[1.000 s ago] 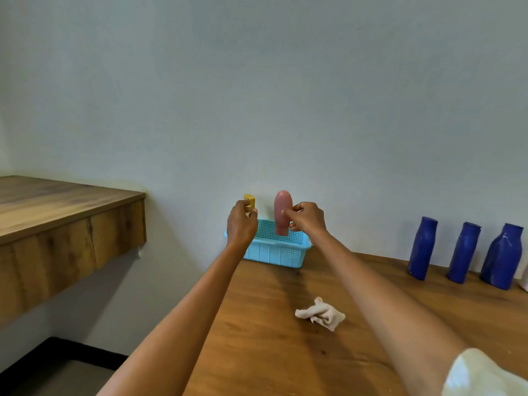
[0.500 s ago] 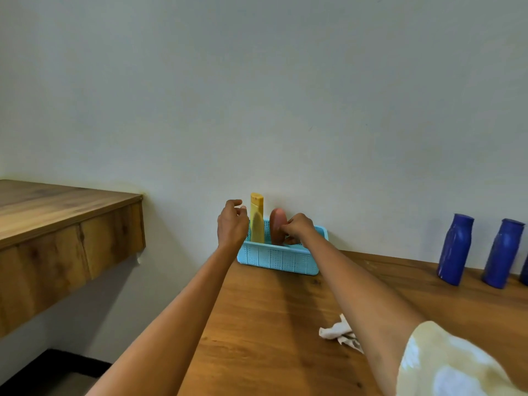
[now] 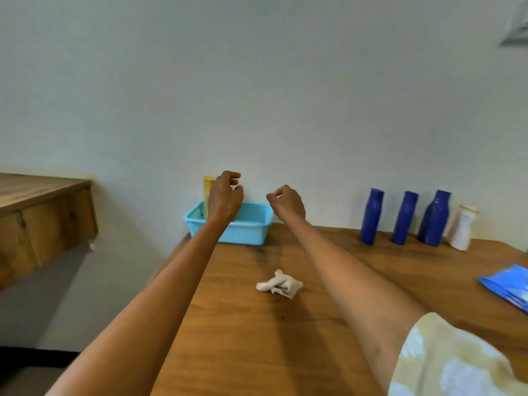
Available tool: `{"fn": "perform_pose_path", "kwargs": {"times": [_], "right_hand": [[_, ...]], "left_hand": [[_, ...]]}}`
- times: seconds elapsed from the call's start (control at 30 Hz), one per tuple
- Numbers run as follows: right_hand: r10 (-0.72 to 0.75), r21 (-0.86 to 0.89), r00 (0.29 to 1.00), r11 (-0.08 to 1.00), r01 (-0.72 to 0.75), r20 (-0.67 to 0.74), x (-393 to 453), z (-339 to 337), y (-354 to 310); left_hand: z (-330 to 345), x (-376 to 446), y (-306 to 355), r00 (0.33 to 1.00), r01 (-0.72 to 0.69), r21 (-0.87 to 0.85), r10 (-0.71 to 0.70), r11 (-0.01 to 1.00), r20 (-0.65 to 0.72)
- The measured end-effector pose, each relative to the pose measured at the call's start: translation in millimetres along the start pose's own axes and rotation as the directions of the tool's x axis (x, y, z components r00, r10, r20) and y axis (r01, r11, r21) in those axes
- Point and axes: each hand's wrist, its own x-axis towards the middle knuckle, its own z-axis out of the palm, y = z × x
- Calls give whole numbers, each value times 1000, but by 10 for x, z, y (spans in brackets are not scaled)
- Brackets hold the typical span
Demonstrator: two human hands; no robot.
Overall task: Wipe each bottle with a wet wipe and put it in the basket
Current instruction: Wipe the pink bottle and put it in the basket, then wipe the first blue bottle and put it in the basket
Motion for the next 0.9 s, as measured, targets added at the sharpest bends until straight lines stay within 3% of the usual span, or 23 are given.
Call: {"fn": "perform_pose_path", "kwargs": {"times": [0.1, 0.17, 0.27, 0.33, 0.43, 0.63, 0.9], "right_hand": [[-34, -34, 989, 999, 39, 142, -257, -344, 232], [-71, -47, 945, 995, 91, 318, -462, -550, 352], [-75, -90, 767, 981, 171, 637, -803, -776, 482], [-66, -116, 701, 971, 209, 710, -978, -819, 560], [-67, -81, 709, 981, 174, 702, -1174, -805, 596], [-113, -108, 716, 961, 255, 689, -1355, -745, 513], [-70, 25, 888, 998, 66, 455, -1241, -1055, 712]], "left_hand": [[296, -225, 193, 997, -27, 41, 24, 999, 80], [427, -361, 275, 996, -18, 58, 13, 998, 92], [528, -530, 319, 990, 54, 69, -63, 996, 130], [539, -620, 315, 983, 95, 104, -110, 990, 149], [494, -762, 311, 977, 137, 158, -160, 978, 142], [368, -962, 342, 969, 150, 184, -181, 971, 168], [583, -943, 493, 961, 96, 111, -121, 989, 250]]}}
